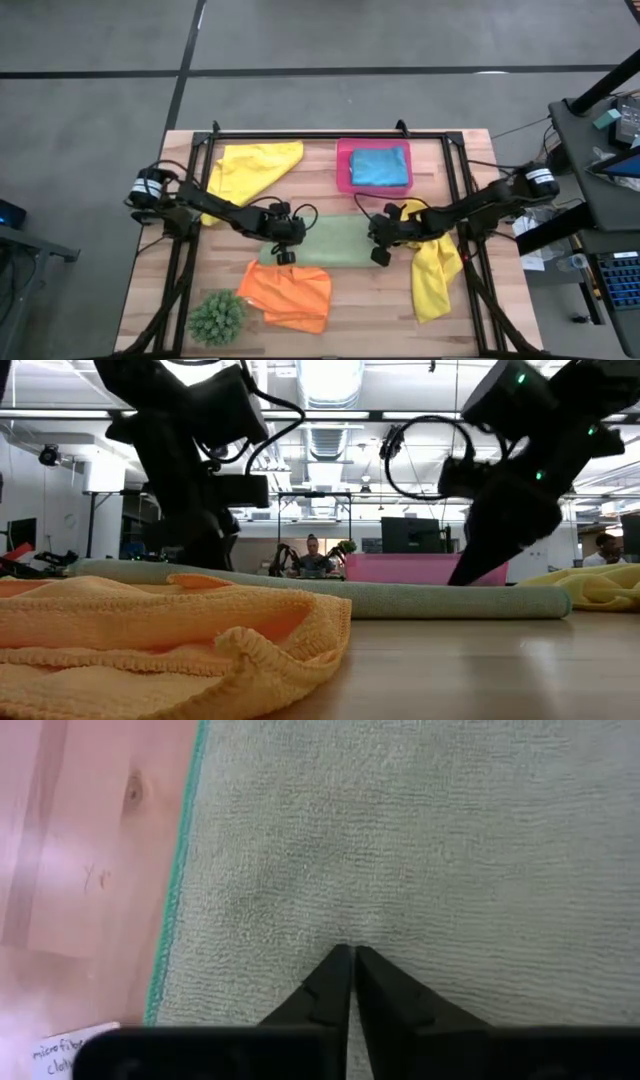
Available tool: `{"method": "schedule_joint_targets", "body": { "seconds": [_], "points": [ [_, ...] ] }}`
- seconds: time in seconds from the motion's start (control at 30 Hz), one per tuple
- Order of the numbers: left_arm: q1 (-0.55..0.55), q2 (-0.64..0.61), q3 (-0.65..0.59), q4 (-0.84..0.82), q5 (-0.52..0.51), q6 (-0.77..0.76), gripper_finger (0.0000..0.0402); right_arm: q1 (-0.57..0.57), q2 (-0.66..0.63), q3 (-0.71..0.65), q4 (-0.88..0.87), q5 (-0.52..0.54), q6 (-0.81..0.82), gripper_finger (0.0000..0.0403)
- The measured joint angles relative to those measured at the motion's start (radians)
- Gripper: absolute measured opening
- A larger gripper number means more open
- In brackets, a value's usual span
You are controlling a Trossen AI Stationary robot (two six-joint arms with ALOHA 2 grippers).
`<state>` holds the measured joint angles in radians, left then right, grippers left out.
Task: Fold microfiber towels
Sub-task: Fold the green microfiber cloth
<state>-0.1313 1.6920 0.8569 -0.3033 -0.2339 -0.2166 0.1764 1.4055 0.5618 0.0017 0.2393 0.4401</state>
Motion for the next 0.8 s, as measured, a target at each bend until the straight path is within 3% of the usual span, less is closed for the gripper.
{"method": "schedule_joint_targets", "body": {
  "seconds": [0.3,0.53,0.8],
  "points": [
    [0.022,-0.003,0.0,-0.002,-0.008,0.076,0.001,-0.062,0.085,0.01,0.021,0.005,-0.031,0.0009],
    [0.071,-0.003,-0.002,-0.006,-0.112,0.126,0.0011,-0.096,0.059,0.007,-0.001,0.051,-0.05,0.0009],
    [0.09,-0.012,0.004,-0.009,-0.116,0.126,0.0011,-0.108,0.017,0.006,-0.008,0.05,-0.1,0.0008]
  ]
}}
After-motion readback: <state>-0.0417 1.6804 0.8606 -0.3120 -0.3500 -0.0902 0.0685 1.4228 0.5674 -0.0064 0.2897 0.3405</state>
